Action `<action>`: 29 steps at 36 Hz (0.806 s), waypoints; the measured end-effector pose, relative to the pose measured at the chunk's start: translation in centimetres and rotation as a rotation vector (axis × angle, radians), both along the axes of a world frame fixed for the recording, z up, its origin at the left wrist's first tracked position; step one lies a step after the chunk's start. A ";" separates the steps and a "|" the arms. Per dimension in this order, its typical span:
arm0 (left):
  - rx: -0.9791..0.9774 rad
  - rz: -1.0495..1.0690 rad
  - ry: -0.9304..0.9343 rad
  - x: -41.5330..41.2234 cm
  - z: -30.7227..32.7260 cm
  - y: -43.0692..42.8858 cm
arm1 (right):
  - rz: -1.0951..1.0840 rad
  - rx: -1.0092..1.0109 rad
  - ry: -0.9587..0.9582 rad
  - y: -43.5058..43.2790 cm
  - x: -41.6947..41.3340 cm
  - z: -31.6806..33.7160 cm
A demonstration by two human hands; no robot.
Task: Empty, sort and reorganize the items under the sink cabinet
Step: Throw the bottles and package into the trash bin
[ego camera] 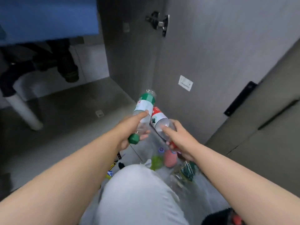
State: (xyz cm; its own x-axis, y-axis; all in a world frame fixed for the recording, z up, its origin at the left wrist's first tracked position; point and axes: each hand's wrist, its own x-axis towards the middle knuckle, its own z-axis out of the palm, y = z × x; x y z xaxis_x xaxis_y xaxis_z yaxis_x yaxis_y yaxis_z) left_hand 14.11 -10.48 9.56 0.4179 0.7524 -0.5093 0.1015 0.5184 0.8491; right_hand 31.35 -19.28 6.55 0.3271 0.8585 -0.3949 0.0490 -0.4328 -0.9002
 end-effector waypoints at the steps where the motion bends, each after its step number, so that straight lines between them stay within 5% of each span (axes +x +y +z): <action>1: 0.017 -0.042 -0.017 1.1 1.4 -0.9 | -0.011 0.039 0.019 -1.6 0.6 0.9; 13: 0.047 -0.589 0.160 11.9 6.2 -16.8 | 0.004 -0.128 -0.147 -24.0 11.5 6.7; 23: -0.022 -0.712 0.094 13.7 1.2 -22.2 | 0.101 -0.607 -0.294 -37.0 17.0 7.6; 29: 0.047 -0.742 0.151 14.4 1.2 -23.2 | 0.216 -0.799 -0.655 -36.5 15.4 2.9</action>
